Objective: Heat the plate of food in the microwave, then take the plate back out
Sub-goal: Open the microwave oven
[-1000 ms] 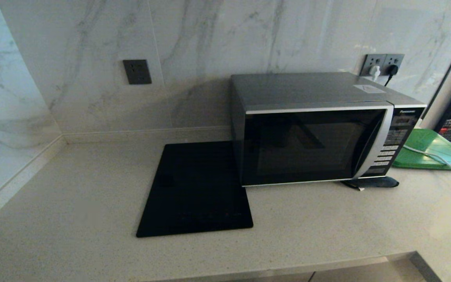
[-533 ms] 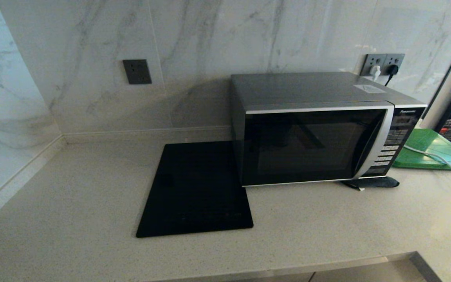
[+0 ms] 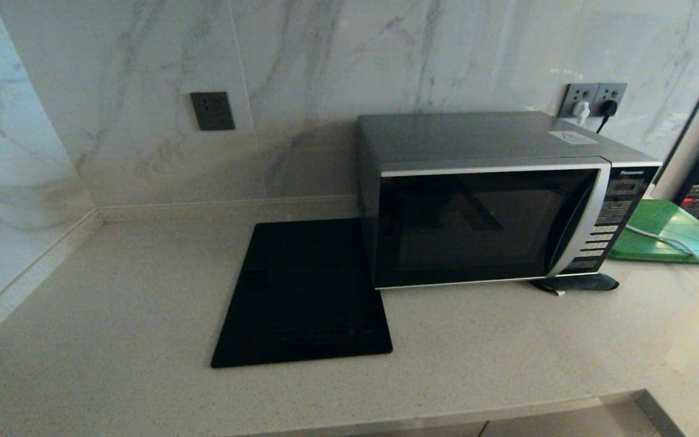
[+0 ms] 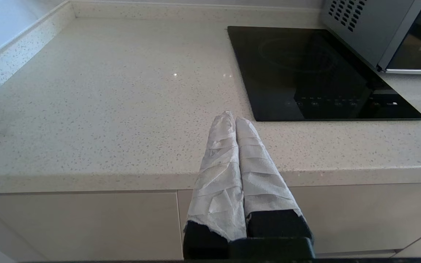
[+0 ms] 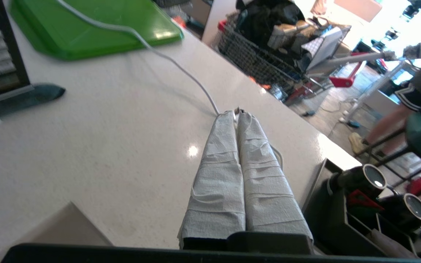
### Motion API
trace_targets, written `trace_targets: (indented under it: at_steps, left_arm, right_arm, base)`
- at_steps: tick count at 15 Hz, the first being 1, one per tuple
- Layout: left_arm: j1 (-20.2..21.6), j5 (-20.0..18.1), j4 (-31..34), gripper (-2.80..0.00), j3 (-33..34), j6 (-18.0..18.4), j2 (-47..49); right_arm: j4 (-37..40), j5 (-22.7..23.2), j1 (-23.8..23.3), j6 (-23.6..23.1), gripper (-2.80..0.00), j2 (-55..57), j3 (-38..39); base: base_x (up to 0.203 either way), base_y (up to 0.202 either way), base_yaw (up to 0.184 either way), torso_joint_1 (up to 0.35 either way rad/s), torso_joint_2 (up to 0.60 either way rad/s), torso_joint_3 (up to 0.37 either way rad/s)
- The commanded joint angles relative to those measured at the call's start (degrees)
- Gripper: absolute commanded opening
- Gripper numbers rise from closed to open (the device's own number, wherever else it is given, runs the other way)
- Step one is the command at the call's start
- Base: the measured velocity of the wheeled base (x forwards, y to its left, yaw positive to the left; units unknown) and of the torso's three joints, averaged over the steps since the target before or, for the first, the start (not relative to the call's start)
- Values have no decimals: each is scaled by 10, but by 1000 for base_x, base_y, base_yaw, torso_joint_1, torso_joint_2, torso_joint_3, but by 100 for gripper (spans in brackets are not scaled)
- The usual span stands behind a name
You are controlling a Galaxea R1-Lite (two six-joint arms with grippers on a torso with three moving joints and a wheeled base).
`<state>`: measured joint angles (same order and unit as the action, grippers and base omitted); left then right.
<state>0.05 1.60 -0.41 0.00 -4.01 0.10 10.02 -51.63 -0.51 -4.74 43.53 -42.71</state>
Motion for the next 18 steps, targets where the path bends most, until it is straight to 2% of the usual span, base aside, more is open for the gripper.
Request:
trace_targets:
  at_steps: [1, 3, 4, 6, 7, 8, 12, 14, 16, 18]
  left_arm:
    - [0, 1, 0, -280, 0, 0, 0]
    - [0, 1, 0, -280, 0, 0, 0]
    - [0, 0, 0, -280, 0, 0, 0]
    - [0, 0, 0, -280, 0, 0, 0]
    - [0, 1, 0, -280, 0, 0, 0]
    - [0, 0, 0, -280, 0, 0, 0]
    - [0, 0, 0, -280, 0, 0, 0]
    - [0, 0, 0, -280, 0, 0, 0]
    - [0, 0, 0, -280, 0, 0, 0]
    - [0, 0, 0, -280, 0, 0, 0]
  right_arm:
    - [-61, -8, 1, 0, -280, 67, 21]
    - [-182, -38, 6, -1, -280, 163, 27]
    - [-247, -72, 16, -2, -280, 213, 28]
    - [-378, -195, 59, -3, -280, 304, 23]
    - [-433, -248, 97, -5, -280, 335, 18]
    - [-467, -275, 126, -5, -280, 359, 12]
    - [-594, -324, 165, 4, -280, 443, -4]
    - [-664, -351, 169, 3, -280, 489, -14]
    - [-720, -359, 173, 2, -280, 529, -19]
    - [-741, -360, 187, 3, -280, 551, -10]
  base:
    - [0, 0, 0, 0, 0, 0]
    - [0, 0, 0, 0, 0, 0]
    - [0, 0, 0, 0, 0, 0]
    - [0, 0, 0, 0, 0, 0]
    - [0, 0, 0, 0, 0, 0]
    - [0, 0, 0, 0, 0, 0]
    - [0, 0, 0, 0, 0, 0]
    - [0, 0, 0, 0, 0, 0]
    - [0, 0, 0, 0, 0, 0]
    - [0, 0, 0, 0, 0, 0]
